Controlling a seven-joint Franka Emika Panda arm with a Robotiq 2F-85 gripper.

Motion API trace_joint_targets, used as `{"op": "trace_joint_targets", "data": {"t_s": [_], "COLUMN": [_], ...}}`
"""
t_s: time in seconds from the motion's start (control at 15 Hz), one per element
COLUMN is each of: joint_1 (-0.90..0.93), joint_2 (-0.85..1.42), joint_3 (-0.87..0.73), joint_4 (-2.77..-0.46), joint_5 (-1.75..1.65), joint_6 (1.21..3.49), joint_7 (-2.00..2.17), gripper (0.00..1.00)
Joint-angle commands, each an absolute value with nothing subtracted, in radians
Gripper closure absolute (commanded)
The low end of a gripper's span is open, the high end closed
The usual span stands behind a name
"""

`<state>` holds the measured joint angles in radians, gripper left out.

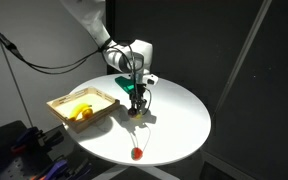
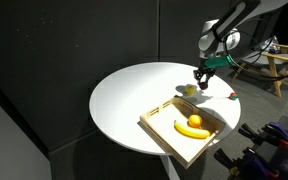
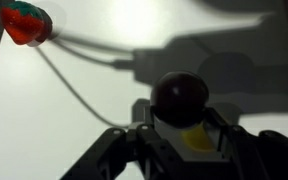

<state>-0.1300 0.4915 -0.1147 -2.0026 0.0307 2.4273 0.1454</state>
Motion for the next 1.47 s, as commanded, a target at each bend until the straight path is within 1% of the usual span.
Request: {"op": "trace_joint_targets", "data": {"t_s": [0.0,0.47,0.53,0.6,0.67,0.73,0.8,0.87,0.93,1.4], "joint_1": [-0.142,-0.144,-0.144,-0.144,-0.144,-0.144,-0.144,-0.145,-0.145,-0.135], "joint_2": [0.525,0.552,0.554,0.556,0.557,0.558,0.558,0.558,0.558,0.538], "joint_3": [-0.116,-0.121,-0.121,-0.121,-0.121,-0.121,-0.121,-0.121,-0.121,-0.125], "joint_4": [-1.960,-1.939,-1.937,-1.935,-1.933,-1.932,-1.932,-1.932,-1.931,-1.937], "joint_5": [0.049,0.048,0.048,0.048,0.048,0.048,0.049,0.049,0.049,0.041], "joint_6": [2.419,2.416,2.416,2.415,2.414,2.413,2.412,2.412,2.410,2.398], "joint_7": [0.121,0.122,0.122,0.122,0.122,0.122,0.122,0.122,0.122,0.133], "gripper": [0.72,0.72,0.63,0.35,0.23,0.20,0.13,0.05,0.00,0.00]}}
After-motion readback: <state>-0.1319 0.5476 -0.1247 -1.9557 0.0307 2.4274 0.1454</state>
